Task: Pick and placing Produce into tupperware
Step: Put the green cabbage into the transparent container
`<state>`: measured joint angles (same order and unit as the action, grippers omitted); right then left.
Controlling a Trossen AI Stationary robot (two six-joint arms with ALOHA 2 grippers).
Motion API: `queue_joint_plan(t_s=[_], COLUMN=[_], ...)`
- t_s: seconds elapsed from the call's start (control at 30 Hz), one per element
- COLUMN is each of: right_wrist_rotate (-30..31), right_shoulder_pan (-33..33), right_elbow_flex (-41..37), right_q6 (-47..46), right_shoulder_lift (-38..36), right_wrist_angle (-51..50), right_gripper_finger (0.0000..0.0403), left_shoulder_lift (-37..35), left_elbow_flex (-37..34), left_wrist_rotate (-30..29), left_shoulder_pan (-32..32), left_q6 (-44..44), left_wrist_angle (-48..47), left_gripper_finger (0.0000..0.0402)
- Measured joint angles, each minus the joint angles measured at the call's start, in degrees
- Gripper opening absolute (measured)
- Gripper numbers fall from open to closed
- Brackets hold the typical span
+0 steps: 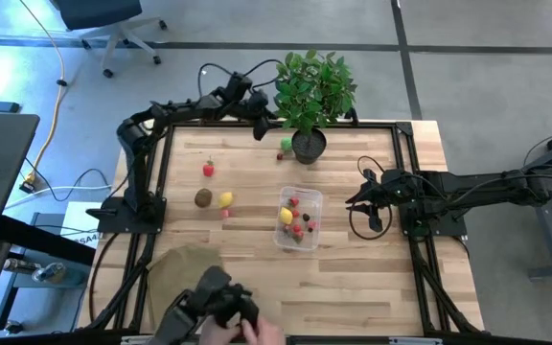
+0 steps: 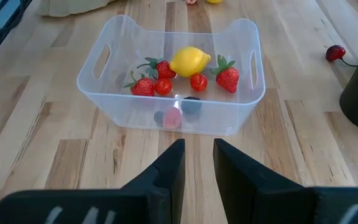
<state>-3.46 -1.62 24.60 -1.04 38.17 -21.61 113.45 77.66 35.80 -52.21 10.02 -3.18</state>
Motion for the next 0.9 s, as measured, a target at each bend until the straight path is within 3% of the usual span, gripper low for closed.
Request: queue_joint_plan(t_s=[0.2, 0.53, 0.73, 0.9], right_wrist_rotate=[0.0, 0.0, 0.0, 0.0], right_shoulder_pan=[-0.01, 0.01, 0.01, 0.01], right_elbow_flex=[0.0, 0.0, 0.0, 0.0], right_q6=[0.0, -0.02, -0.01, 0.0], right_shoulder_lift=[0.0, 0.0, 0.02, 0.02], right_wrist_angle=[0.0, 0.0, 0.01, 0.02], right_gripper_finger=[0.0073, 0.0073, 0.0073, 0.0073], left_shoulder_lift=[6.88, 12.59, 12.88, 12.88], left_elbow_flex=[8.71, 16.15, 21.76, 22.99], left_wrist_rotate=[-0.01, 2.65, -5.1, -6.71], left_shoulder_pan=[-0.32, -0.28, -0.29, -0.32], left_q6=[-0.4, -3.21, 1.15, 1.81], left_wrist_angle=[-5.41, -13.08, -22.47, -22.96], left_gripper_finger=[0.0177, 0.0177, 0.0174, 0.0128])
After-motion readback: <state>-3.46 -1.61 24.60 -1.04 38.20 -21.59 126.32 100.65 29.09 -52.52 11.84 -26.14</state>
